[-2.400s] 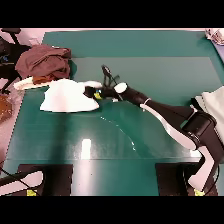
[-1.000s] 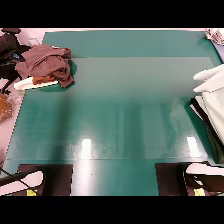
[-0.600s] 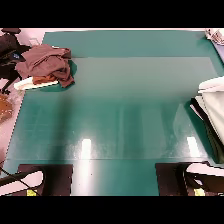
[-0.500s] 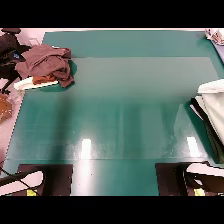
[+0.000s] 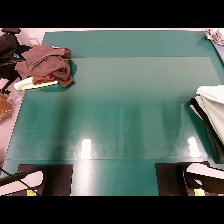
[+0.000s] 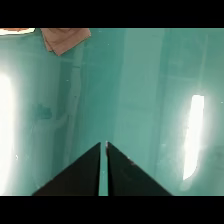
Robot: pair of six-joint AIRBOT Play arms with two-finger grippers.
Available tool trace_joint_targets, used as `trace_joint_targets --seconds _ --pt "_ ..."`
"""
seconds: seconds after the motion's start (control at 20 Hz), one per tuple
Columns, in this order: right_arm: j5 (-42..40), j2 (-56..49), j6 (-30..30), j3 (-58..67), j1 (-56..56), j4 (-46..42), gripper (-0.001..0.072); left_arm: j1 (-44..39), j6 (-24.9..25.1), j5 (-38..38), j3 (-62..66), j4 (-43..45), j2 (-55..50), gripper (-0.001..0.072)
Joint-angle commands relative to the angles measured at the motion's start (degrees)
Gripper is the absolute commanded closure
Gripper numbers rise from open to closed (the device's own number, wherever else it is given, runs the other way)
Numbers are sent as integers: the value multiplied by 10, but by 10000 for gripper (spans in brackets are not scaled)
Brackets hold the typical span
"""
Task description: Fold the shirts.
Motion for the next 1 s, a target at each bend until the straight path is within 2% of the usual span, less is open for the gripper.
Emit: trace_joint_targets --seconds 0.0,0.2,0.3,0.4,0.5,0.55,0.65,0.75,0.85,0.95 --pt "-3 4 5 -81 -9 -130 688 0 10 2 0 1 0 634" --pt "9 4 -6 -170 -65 -159 686 0 10 21 0 1 0 634" --pt "10 5 -36 -212 -104 -159 659 0 10 23 0 1 0 633" --pt "11 5 -56 -238 -136 -200 483 0 15 24 0 1 0 633" --pt "10 4 -82 -231 -151 -249 132 0 25 25 0 1 0 633" --pt "9 4 -90 -207 -151 -264 36 0 25 27 0 2 0 633" --pt "-17 4 -90 -123 -137 -230 19 0 25 36 0 2 0 633" --pt "-89 7 -106 -16 -102 -87 22 0 40 45 0 2 0 633" --pt "-180 28 -185 38 -53 113 115 0 42 52 0 2 1 634" --pt "-234 60 -300 42 28 299 269 0 42 51 -1 1 10 635"
